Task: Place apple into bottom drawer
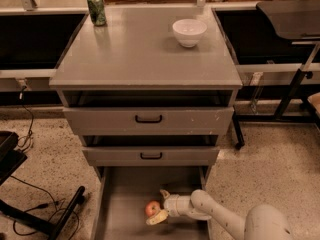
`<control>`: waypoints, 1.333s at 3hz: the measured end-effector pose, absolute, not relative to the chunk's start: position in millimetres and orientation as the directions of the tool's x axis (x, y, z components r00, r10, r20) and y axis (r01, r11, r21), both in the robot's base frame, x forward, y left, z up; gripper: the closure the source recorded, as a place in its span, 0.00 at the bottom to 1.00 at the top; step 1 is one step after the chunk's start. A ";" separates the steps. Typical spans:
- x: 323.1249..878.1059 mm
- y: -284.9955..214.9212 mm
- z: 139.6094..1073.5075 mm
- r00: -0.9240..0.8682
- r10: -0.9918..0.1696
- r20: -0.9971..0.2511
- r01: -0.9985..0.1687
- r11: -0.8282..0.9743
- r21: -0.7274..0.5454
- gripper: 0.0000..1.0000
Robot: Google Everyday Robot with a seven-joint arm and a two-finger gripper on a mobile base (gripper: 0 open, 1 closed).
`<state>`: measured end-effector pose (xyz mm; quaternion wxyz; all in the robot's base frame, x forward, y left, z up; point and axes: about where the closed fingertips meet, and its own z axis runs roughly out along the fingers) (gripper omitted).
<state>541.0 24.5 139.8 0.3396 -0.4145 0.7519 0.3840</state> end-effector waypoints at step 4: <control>472.4 -29.3 302.7 -0.239 -0.433 -0.869 -0.970 0.141 0.197 0.00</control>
Offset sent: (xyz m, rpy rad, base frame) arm -0.0311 -0.0130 0.1049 0.0691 -0.1144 0.1422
